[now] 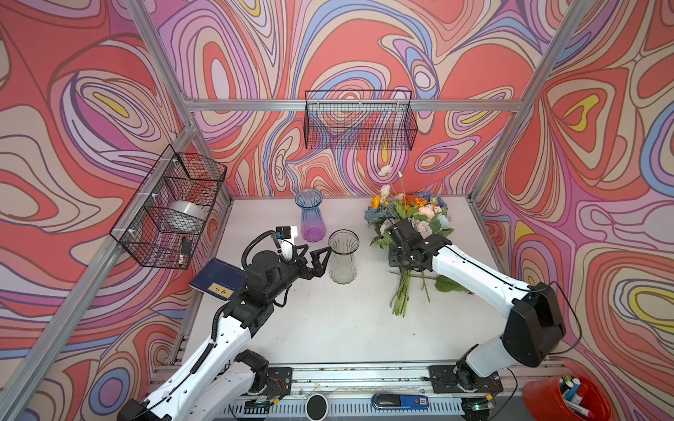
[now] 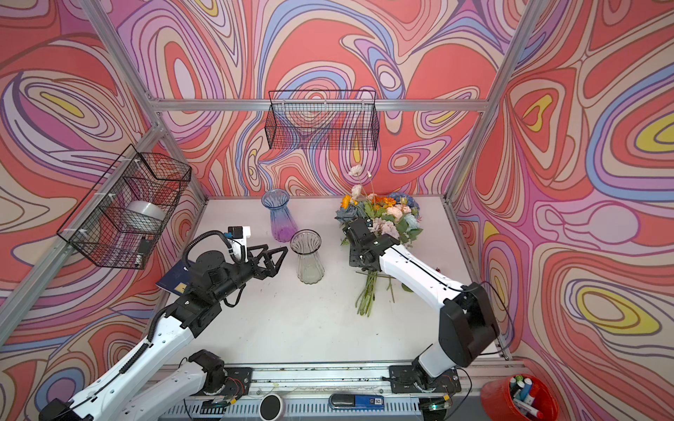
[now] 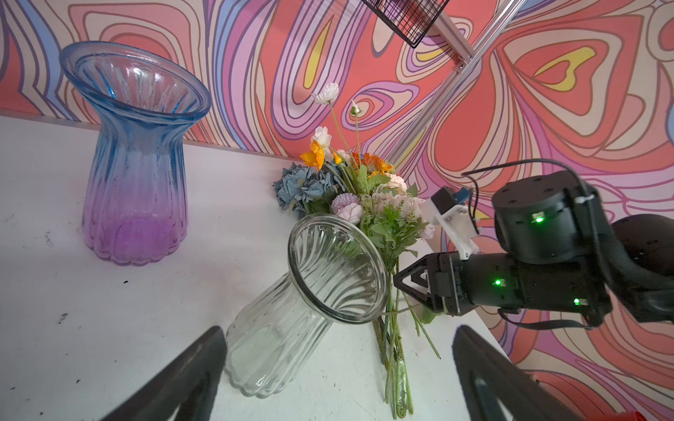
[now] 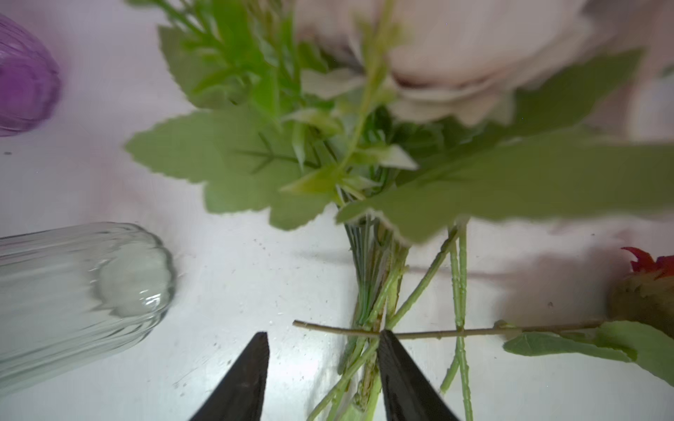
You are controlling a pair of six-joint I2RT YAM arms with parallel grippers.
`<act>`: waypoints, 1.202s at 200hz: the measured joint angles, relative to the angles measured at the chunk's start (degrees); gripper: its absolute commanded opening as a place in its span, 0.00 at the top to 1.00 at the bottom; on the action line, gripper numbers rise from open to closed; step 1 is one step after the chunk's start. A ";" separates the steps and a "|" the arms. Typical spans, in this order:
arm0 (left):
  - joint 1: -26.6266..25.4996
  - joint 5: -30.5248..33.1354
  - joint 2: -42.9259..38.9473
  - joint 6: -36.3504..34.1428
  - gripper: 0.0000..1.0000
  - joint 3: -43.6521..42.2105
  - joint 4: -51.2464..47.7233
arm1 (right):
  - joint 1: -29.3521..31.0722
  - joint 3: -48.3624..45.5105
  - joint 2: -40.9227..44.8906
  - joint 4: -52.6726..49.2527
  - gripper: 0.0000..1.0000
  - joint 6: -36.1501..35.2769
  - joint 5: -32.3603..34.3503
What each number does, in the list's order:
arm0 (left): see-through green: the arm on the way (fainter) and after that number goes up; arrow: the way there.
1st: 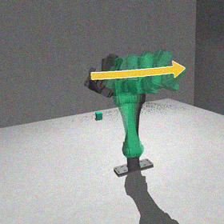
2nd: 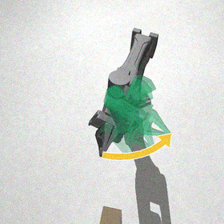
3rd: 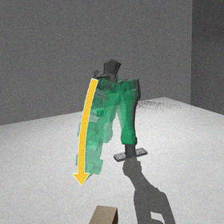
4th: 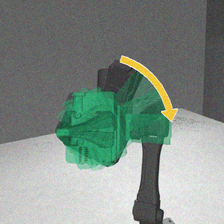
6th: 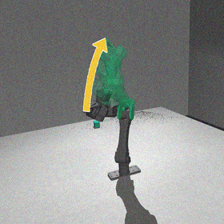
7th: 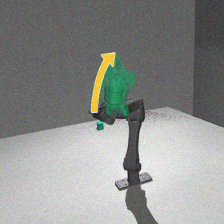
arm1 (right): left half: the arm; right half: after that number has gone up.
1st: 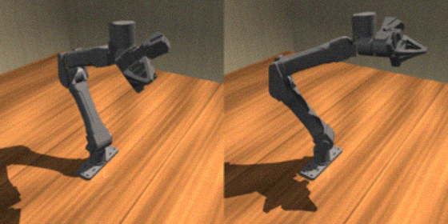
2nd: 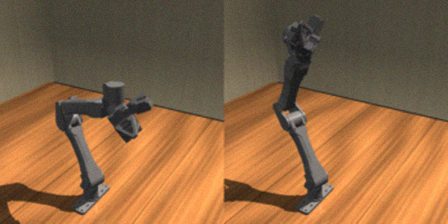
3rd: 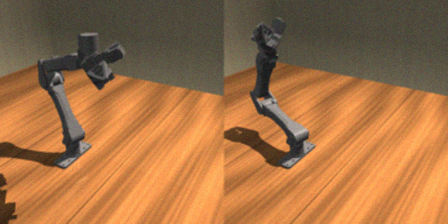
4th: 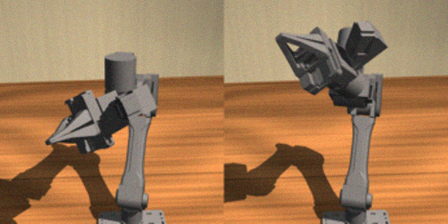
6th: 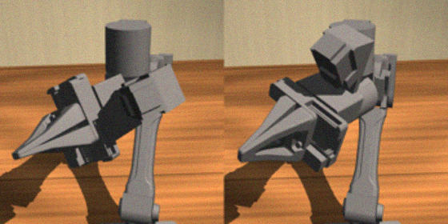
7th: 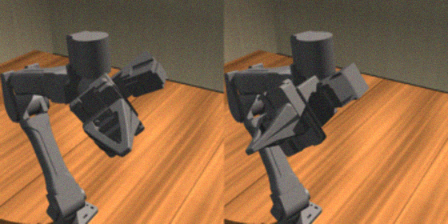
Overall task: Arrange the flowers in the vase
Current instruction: 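Release the vase and move the right gripper to the flower stems, then grasp the stems of the pink and lilac flowers with the right gripper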
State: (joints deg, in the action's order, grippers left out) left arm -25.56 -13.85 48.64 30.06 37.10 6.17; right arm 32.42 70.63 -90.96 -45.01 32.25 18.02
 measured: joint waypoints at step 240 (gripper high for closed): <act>-0.35 2.97 -4.37 1.44 0.00 -1.73 0.02 | -2.62 -5.16 -2.95 12.63 1.00 -1.14 6.64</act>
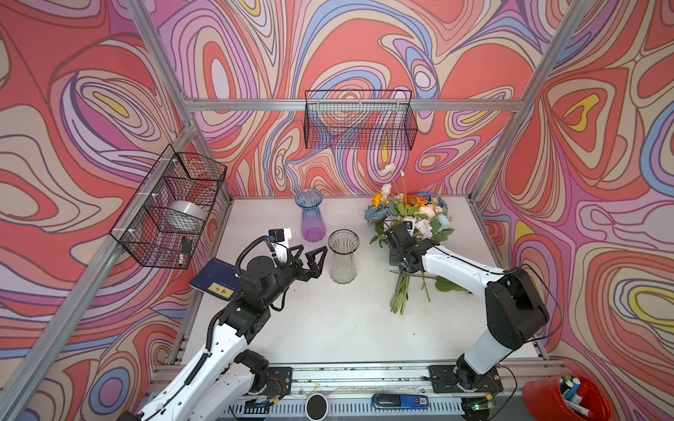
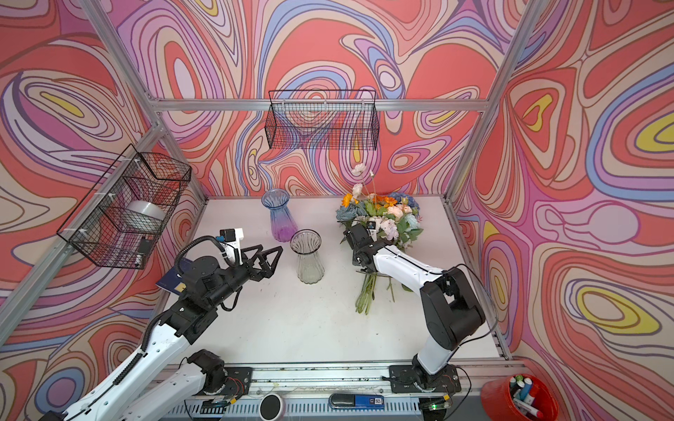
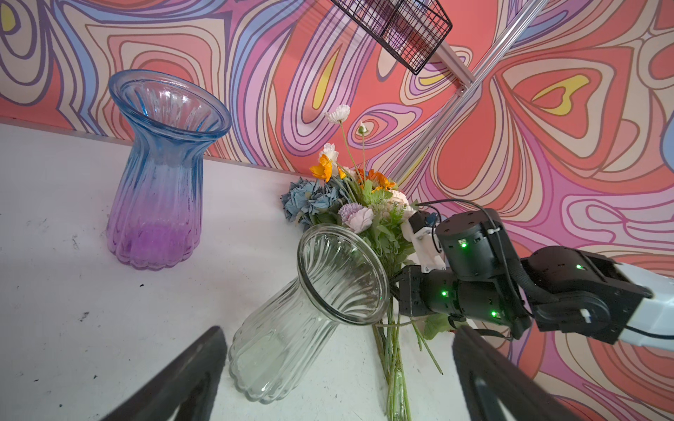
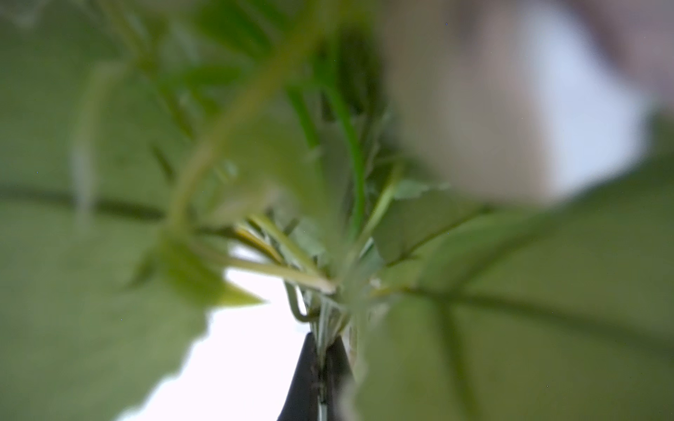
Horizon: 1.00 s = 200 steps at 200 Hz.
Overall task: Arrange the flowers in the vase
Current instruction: 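Grasp the stems of the pink and lilac flowers with the right gripper, then lift the flowers over the clear vase with the right gripper while the left gripper approaches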
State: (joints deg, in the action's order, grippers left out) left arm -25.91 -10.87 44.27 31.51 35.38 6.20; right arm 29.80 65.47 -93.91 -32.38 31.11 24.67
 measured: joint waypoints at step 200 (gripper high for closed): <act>-0.02 -4.57 0.22 -0.44 0.00 -0.79 7.85 | 0.74 1.22 23.50 41.27 1.00 -21.20 -30.86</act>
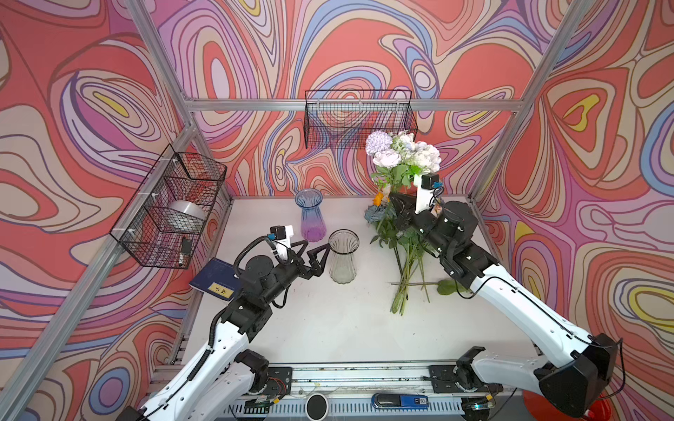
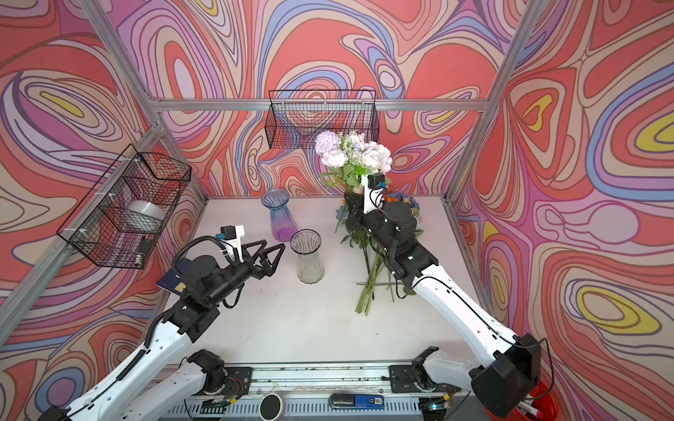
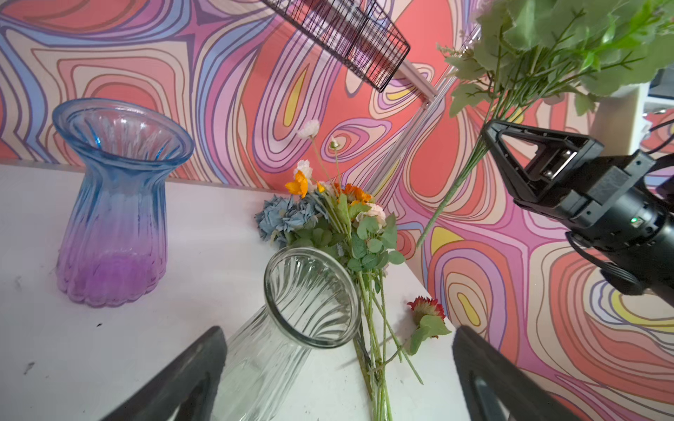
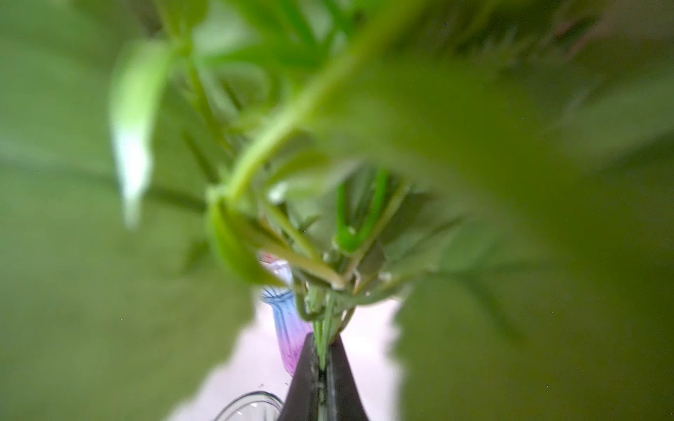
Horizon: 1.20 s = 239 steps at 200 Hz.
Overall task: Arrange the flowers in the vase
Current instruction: 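Lift the flowers over the clear vase with the right gripper while the left gripper approaches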
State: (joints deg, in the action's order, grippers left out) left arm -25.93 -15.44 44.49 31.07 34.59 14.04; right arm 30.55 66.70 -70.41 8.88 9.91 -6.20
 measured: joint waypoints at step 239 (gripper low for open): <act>1.64 -15.23 14.25 -1.46 0.00 -0.26 14.05 | 13.05 -5.79 -16.72 13.73 1.00 -19.39 -6.64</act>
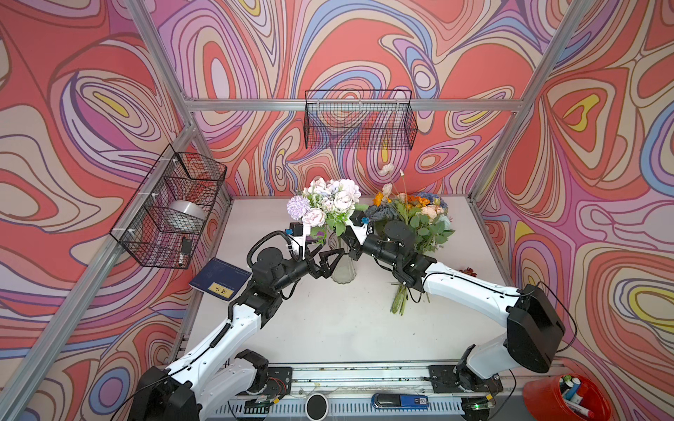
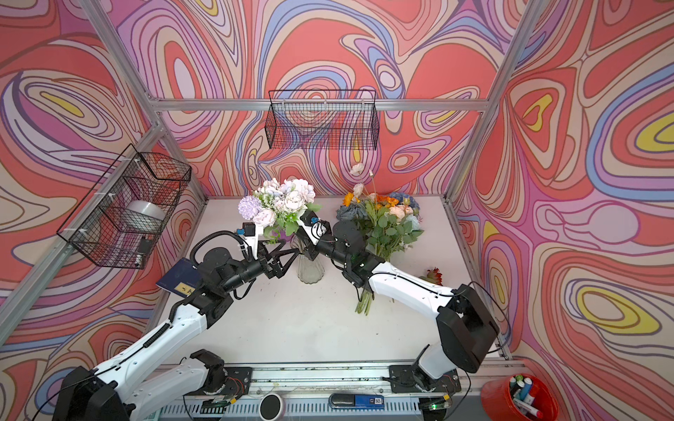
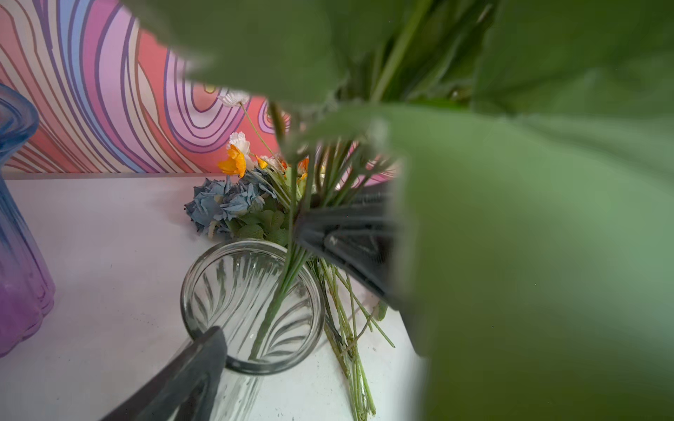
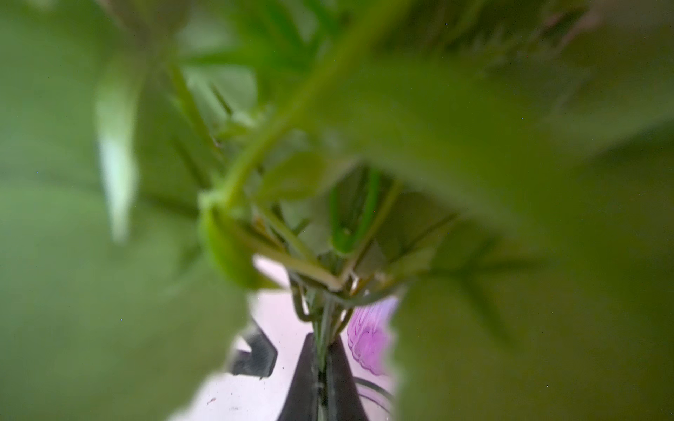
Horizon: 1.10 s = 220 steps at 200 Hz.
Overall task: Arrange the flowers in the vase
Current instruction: 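Lift the flowers over the clear vase with the right gripper while the left gripper approaches, then lower stems into the clear vase with right gripper while left gripper grips flowers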
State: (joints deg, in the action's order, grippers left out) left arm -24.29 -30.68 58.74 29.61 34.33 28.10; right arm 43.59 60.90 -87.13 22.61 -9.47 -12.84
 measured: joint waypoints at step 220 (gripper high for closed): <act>1.05 9.18 14.64 5.25 0.20 0.35 14.88 | 0.48 -0.87 -3.41 -6.19 0.93 0.66 4.52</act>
State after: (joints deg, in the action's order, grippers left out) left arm -23.24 -21.50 73.38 34.85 34.68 42.98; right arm 44.07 60.03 -90.54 16.43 -8.82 -8.32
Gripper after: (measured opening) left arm 0.803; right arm 0.058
